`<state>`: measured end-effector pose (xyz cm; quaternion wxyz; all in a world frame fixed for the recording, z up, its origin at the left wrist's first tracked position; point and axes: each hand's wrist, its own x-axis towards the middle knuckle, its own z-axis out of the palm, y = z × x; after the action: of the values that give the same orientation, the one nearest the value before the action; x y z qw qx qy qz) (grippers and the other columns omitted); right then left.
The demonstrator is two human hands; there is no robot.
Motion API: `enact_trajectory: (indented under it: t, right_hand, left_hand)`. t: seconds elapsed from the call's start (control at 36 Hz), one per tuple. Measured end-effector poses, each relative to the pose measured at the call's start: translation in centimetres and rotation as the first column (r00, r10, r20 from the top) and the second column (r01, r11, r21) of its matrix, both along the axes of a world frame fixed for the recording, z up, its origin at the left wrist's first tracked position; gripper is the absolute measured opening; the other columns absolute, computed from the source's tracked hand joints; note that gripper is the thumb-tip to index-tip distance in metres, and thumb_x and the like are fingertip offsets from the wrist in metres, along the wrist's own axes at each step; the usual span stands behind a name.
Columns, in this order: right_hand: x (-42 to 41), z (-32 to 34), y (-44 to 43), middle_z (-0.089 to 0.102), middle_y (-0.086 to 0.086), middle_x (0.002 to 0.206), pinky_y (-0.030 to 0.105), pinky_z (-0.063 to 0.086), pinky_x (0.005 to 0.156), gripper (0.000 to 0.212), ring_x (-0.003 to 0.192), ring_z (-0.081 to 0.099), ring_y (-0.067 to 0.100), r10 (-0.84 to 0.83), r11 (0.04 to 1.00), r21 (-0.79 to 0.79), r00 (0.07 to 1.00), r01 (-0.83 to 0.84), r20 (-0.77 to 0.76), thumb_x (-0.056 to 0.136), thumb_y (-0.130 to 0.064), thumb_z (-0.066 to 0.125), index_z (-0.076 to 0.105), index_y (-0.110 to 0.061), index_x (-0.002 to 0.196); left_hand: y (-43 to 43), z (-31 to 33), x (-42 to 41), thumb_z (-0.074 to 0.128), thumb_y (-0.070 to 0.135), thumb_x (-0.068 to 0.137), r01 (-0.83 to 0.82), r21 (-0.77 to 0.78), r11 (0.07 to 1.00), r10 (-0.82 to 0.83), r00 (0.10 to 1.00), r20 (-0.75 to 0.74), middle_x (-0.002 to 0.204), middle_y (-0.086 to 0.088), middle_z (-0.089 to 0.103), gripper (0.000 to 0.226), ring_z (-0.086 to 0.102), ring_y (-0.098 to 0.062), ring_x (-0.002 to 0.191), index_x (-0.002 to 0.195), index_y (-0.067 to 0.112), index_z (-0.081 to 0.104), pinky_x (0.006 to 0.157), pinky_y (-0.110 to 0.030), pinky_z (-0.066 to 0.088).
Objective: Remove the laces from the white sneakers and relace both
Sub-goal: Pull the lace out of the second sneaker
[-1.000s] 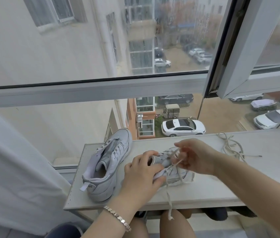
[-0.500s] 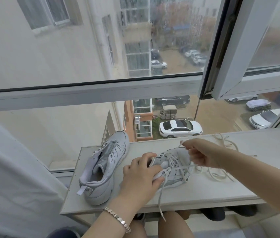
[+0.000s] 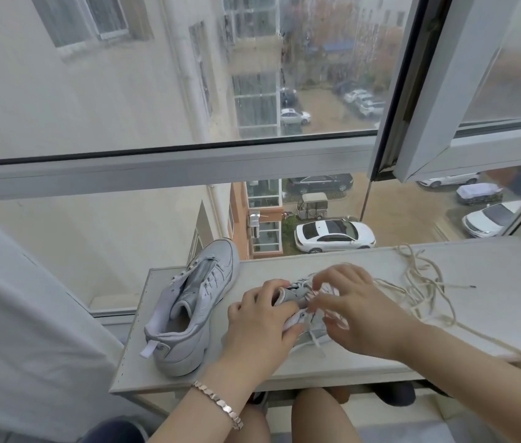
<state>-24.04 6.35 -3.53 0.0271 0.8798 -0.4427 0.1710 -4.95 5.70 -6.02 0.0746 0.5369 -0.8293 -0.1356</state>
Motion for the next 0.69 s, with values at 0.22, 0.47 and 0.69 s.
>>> enact_trajectory:
  t: [0.22,0.47,0.69]
  right_hand:
    - [0.1,-0.8,-0.2,0.067,-0.004,0.076,0.028,0.049,0.064,0.034,0.066,0.066,0.018,-0.032,0.997,0.079,0.993,0.024,0.110,0.055,-0.011,0.089,0.077,-0.019,0.085]
    - [0.4,-0.9,-1.3,0.064,-0.009,0.065,0.018,0.048,0.057,0.023,0.058,0.062,0.013,-0.009,0.998,-0.059,1.000,0.010,0.009,0.055,-0.015,0.090,0.072,-0.022,0.066]
    - [-2.7,-0.1,-3.3,0.063,-0.002,0.062,0.034,0.043,0.062,0.025,0.058,0.061,0.020,-0.368,0.924,-0.136,0.928,0.358,-0.054,0.056,-0.004,0.084,0.065,-0.018,0.064]
  left_hand:
    - [0.0,0.0,0.0,0.043,0.052,0.091,-0.004,-0.006,1.000,0.004,1.000,-0.001,0.141,0.025,0.018,0.029,0.026,-0.009,0.126,0.115,0.040,0.054,0.094,-0.031,0.022]
    - [-0.1,-0.2,-0.1,0.043,0.054,0.090,-0.014,-0.008,1.000,0.014,1.000,-0.009,0.141,0.024,0.019,0.028,0.027,-0.010,0.125,0.110,0.039,0.056,0.093,-0.031,0.023]
    - [0.1,-0.2,0.0,0.043,0.053,0.090,-0.021,-0.022,1.000,0.020,1.000,-0.017,0.140,0.025,0.021,0.027,0.028,-0.009,0.123,0.110,0.039,0.055,0.093,-0.030,0.023]
